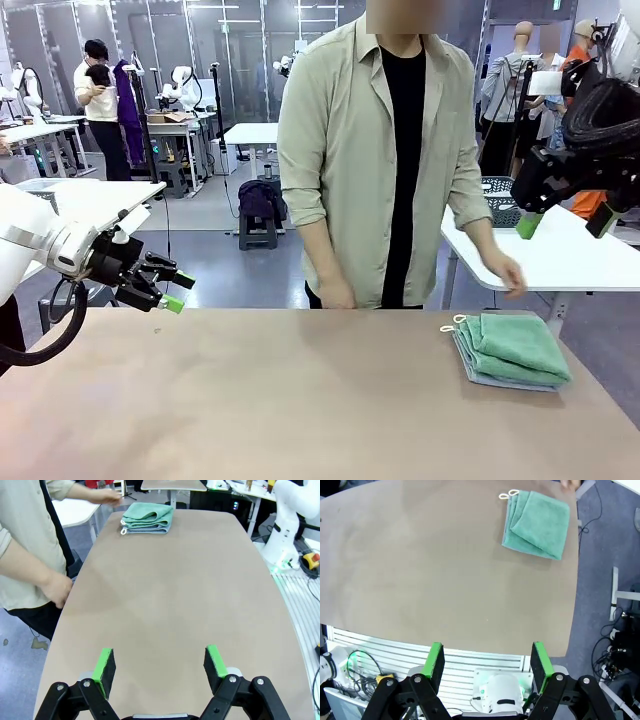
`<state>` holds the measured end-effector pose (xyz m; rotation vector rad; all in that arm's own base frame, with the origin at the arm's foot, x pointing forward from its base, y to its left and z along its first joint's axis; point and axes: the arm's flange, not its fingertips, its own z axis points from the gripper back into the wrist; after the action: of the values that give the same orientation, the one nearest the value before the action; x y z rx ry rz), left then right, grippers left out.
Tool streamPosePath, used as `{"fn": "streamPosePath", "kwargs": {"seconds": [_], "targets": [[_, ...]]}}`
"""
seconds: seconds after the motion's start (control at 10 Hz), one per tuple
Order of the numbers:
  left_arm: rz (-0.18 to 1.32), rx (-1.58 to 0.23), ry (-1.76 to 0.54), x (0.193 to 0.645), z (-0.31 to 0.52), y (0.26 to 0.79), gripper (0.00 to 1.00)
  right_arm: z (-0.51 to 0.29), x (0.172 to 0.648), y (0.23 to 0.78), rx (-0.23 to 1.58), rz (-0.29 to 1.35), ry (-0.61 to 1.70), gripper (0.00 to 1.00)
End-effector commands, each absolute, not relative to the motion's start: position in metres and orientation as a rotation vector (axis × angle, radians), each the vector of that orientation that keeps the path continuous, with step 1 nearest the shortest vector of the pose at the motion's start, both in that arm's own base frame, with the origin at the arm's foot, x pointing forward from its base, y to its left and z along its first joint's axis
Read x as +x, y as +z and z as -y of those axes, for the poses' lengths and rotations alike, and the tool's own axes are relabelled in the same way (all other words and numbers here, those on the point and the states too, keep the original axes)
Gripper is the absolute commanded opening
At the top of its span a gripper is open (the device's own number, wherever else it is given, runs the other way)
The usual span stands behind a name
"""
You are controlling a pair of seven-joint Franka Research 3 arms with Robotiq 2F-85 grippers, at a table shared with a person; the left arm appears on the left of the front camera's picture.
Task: Fold the towels and place them in the basket.
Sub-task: Stack the folded Towel with hook on the right side of the table.
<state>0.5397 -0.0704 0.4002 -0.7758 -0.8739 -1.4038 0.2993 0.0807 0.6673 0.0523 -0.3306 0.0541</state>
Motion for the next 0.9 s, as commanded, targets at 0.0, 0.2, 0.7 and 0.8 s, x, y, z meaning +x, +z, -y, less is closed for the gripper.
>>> {"fn": "streamPosePath", "kwargs": {"seconds": [0.0, 0.2, 0.7, 0.8], "targets": [[0.875, -0.789, -1.396, 0.539, 0.0703, 0.4026, 0.9, -0.0808, 0.3005, 0.6666, 0.053, 0.328, 0.054, 0.86], [0.875, -0.789, -1.396, 0.539, 0.0703, 0.4026, 0.9, -0.0808, 0.3005, 0.6666, 0.053, 0.328, 0.054, 0.86], [0.875, -0.789, -1.396, 0.539, 0.0703, 0.4026, 0.9, -0.0808, 0.3005, 0.6666, 0.053, 0.328, 0.054, 0.86], [0.875, -0.789, -1.396, 0.539, 0.0703, 0.4026, 0.9, -0.0808, 0.3005, 0.6666, 0.053, 0.328, 0.054, 0.86]]}}
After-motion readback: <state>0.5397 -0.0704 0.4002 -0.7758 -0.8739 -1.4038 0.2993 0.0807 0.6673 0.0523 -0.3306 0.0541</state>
